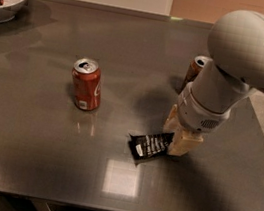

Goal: Move rxbar chocolate near orange can

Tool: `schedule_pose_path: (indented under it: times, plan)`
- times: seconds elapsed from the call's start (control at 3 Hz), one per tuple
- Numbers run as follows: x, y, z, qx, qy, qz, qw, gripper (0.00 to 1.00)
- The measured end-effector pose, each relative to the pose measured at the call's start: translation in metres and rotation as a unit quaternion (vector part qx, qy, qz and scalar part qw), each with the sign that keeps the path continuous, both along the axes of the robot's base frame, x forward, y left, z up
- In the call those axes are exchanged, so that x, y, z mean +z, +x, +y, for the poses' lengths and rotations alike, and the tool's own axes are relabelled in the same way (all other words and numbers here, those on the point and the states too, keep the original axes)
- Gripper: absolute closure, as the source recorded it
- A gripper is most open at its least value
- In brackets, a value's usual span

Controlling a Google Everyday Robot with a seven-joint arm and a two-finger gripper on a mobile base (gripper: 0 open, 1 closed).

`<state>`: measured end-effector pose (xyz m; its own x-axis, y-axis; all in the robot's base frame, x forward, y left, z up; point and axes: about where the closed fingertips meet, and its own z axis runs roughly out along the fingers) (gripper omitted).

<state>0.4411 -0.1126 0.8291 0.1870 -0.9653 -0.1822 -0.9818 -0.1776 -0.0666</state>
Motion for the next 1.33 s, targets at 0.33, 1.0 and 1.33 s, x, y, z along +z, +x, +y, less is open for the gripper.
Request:
schedule_pose_path:
  times: [0.33,1.0,1.33]
  plan:
    - [0.008,0.009,-0.014,-0.023,-0.004,-0.008,0.9997,1.00]
    - [0.022,0.047,-0.053,-0.104,-0.040,-0.026,0.9935,1.00]
    - [0.023,0.068,-0.071,-0.146,-0.055,-0.029,0.9873,1.00]
